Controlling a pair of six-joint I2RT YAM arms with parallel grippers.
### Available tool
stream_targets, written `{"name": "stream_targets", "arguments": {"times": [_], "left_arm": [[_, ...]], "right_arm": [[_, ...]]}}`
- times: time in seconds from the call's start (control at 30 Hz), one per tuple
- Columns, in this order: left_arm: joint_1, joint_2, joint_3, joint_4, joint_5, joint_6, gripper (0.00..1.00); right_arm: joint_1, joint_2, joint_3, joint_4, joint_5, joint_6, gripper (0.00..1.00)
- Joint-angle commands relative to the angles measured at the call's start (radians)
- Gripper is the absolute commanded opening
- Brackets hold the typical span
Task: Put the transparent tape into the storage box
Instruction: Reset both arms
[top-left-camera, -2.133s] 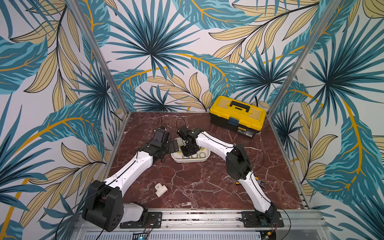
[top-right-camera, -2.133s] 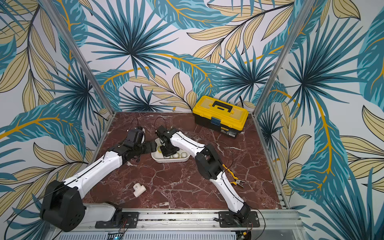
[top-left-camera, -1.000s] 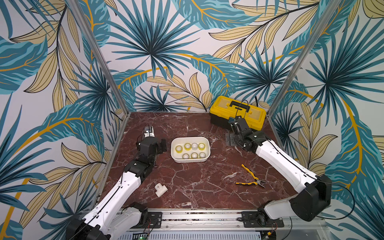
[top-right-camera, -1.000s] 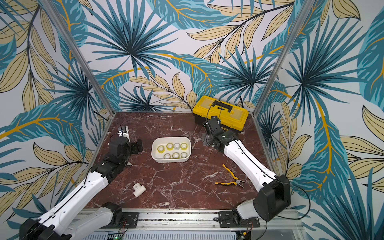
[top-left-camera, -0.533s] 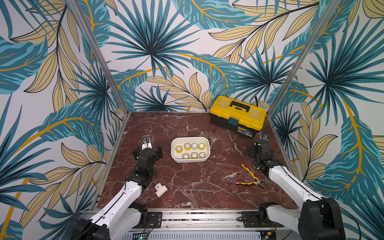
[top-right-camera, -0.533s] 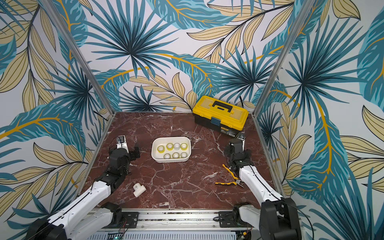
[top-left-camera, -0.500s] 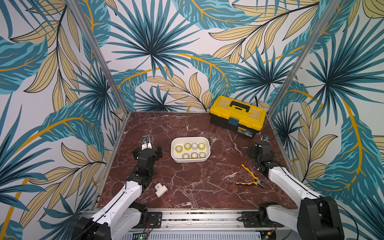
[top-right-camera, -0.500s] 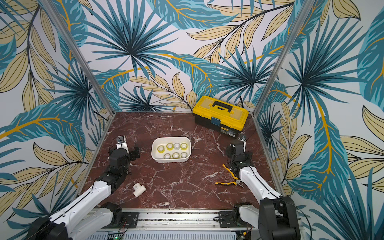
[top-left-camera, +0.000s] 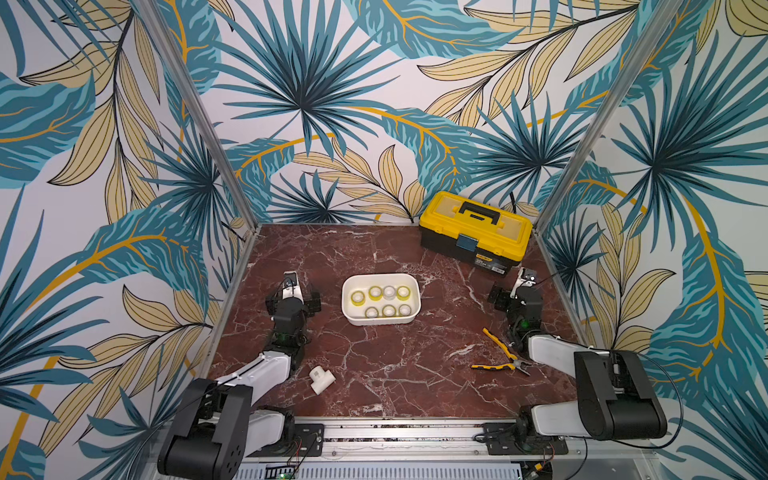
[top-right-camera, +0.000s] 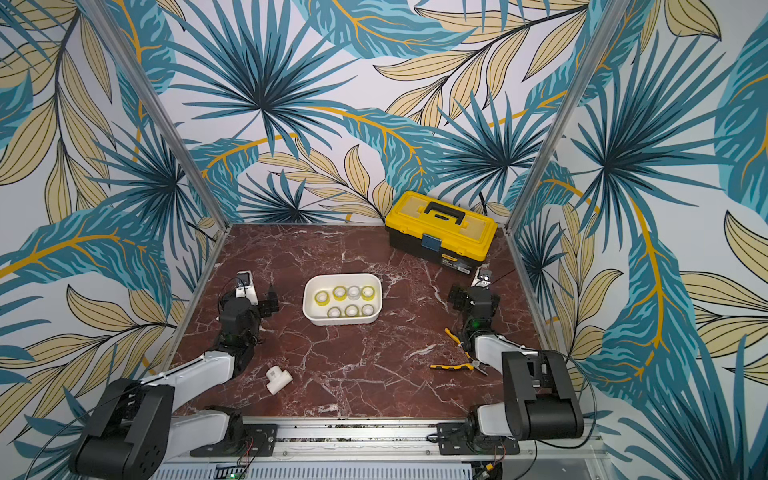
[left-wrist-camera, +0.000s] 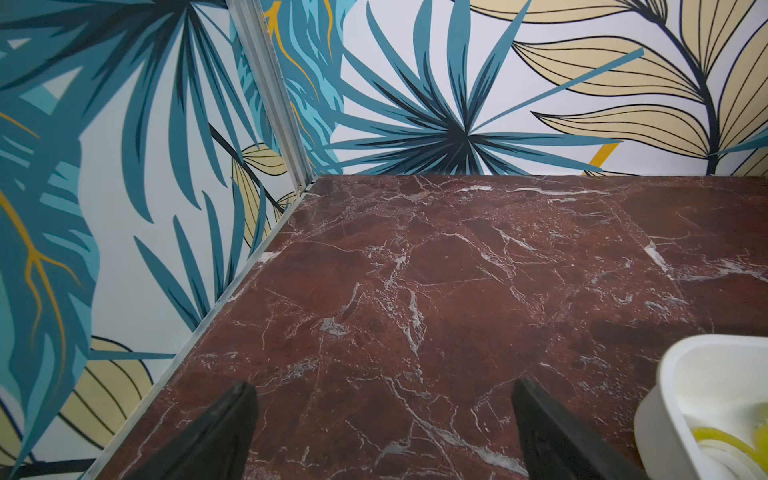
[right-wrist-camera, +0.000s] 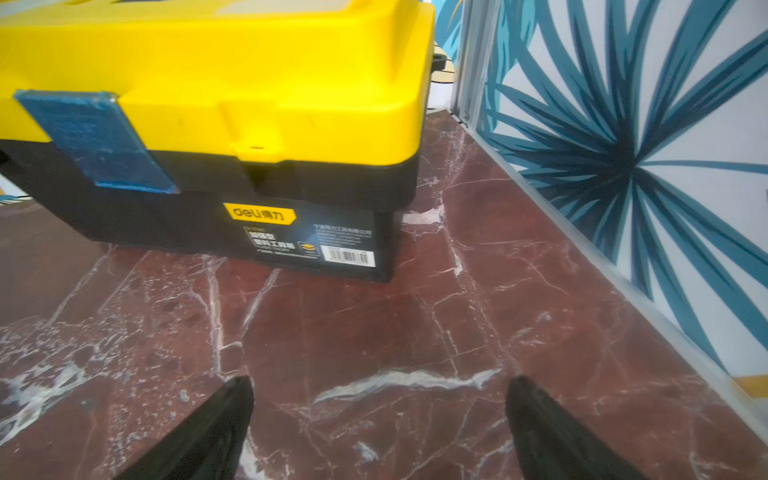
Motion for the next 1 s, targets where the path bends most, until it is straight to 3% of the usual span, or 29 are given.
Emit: {"name": "stream_targets", "arguments": {"times": [0.0,0.07,0.1,0.2,0.3,0.4,0.47,0.97], "left_arm": [[0.041,0.077,-0.034,0.193,0.096,0.02,1.0],[0.05,0.157,-0.029,0.267,0.13,0.03,1.0],[0.052,0.195,-0.03,0.299,0.13,0.03,1.0],[0.07,0.267,-0.034,0.375,0.132,0.011,1.0],[0.07,0.255,0.09,0.111,0.206,0.042,1.0],[0.06,0.273,0.08,0.177,0.21,0.061,1.0],[0.06,0.253,0.098,0.108,0.211,0.054,1.0],[0.054,0.258,0.096,0.123,0.2,0.061,1.0]], "right_arm": [[-0.004,0.067,-0.027,0.145,-0.131,-0.058,1.0],[-0.001,0.116,-0.037,0.232,-0.183,-0.099,1.0],[-0.002,0.088,-0.024,0.15,-0.178,-0.082,1.0],[-0.002,0.105,-0.027,0.193,-0.183,-0.094,1.0],[-0.001,0.099,-0.021,0.17,-0.188,-0.094,1.0],[-0.001,0.096,-0.022,0.166,-0.185,-0.092,1.0],[0.0,0.095,-0.021,0.163,-0.185,-0.092,1.0],[0.0,0.093,-0.023,0.163,-0.185,-0.092,1.0]]}}
